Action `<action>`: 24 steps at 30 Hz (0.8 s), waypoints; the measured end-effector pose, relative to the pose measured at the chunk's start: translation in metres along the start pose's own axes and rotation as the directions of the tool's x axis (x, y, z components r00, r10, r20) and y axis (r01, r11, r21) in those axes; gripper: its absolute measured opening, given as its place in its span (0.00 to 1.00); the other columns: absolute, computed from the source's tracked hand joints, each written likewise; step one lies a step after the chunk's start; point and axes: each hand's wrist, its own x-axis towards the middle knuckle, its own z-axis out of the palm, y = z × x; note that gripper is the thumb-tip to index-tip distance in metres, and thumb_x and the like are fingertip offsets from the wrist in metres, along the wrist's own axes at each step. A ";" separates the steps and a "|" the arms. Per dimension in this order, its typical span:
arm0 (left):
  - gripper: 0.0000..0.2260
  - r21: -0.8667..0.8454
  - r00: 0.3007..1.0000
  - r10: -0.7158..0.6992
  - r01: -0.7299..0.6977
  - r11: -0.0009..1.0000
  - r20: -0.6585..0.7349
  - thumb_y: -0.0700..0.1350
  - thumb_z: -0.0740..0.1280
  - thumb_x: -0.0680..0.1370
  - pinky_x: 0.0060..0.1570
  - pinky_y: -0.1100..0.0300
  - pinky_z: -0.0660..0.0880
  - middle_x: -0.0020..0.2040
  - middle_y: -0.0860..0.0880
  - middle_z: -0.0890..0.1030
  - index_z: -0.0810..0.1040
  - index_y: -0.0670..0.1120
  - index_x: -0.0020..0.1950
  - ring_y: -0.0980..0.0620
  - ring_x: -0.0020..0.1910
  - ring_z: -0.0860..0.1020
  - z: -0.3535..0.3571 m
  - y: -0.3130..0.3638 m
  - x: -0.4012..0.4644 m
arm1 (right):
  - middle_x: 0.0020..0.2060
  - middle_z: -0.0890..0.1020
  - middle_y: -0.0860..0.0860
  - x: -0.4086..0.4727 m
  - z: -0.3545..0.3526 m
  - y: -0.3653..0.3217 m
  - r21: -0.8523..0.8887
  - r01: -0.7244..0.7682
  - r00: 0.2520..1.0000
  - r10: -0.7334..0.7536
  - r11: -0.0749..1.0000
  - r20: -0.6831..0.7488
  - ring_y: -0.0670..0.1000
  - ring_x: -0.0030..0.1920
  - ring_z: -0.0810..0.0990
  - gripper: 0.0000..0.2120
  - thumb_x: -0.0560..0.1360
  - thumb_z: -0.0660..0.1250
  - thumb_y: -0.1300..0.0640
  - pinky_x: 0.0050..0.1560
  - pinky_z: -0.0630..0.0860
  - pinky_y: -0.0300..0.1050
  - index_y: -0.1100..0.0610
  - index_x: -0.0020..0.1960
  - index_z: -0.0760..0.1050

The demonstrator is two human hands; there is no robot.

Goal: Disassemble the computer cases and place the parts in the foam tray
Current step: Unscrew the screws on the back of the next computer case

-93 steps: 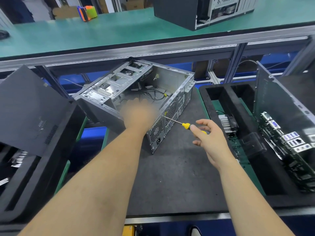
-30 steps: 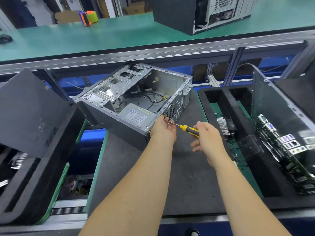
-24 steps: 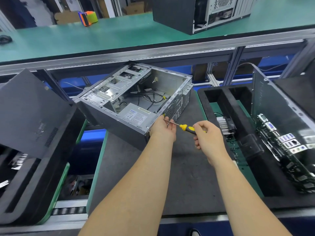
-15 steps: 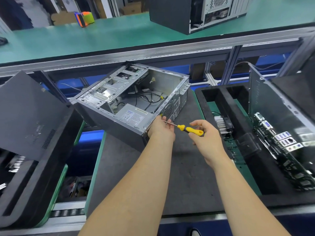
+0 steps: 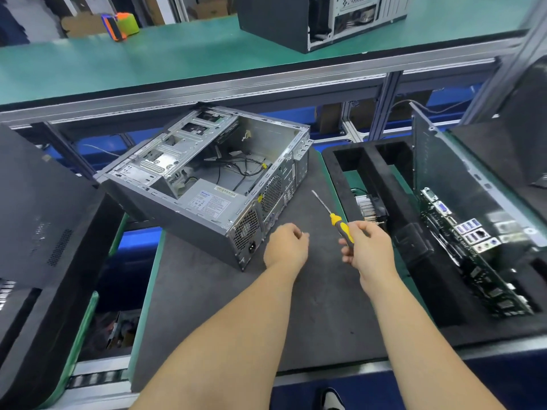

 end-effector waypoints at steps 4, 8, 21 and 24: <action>0.09 0.430 0.979 0.121 -0.182 0.884 0.164 0.52 0.64 0.83 0.55 0.52 0.73 0.59 0.46 0.81 0.79 0.49 0.57 0.42 0.60 0.78 0.019 -0.009 0.005 | 0.33 0.82 0.53 0.000 -0.014 0.008 -0.085 -0.020 1.000 0.020 0.996 -0.002 0.46 0.26 0.74 0.04 0.80 0.66 0.57 0.26 0.72 0.42 0.57 0.49 0.78; 0.10 0.496 0.964 0.153 -0.244 0.833 0.218 0.51 0.64 0.84 0.57 0.49 0.74 0.61 0.46 0.79 0.78 0.47 0.59 0.41 0.62 0.76 0.030 -0.014 0.007 | 0.35 0.82 0.55 0.004 -0.025 0.017 -0.148 -0.040 0.999 0.041 0.988 0.003 0.47 0.28 0.75 0.05 0.80 0.66 0.57 0.27 0.73 0.41 0.56 0.51 0.79; 0.14 0.556 0.779 0.620 -0.475 0.683 -0.096 0.48 0.55 0.85 0.45 0.49 0.66 0.42 0.44 0.80 0.70 0.47 0.41 0.38 0.46 0.77 -0.126 0.033 0.043 | 0.39 0.82 0.51 0.001 0.025 0.048 -0.206 -0.130 0.984 0.151 0.970 0.091 0.51 0.33 0.75 0.08 0.76 0.66 0.64 0.33 0.72 0.45 0.53 0.45 0.81; 0.16 0.545 0.919 0.347 -0.197 0.815 -0.187 0.50 0.51 0.84 0.56 0.46 0.70 0.55 0.43 0.81 0.77 0.46 0.53 0.39 0.56 0.76 -0.155 -0.009 0.058 | 0.32 0.82 0.51 -0.002 0.034 0.055 -0.280 -0.156 0.980 0.185 0.947 0.079 0.53 0.31 0.70 0.06 0.71 0.65 0.62 0.33 0.67 0.46 0.60 0.40 0.81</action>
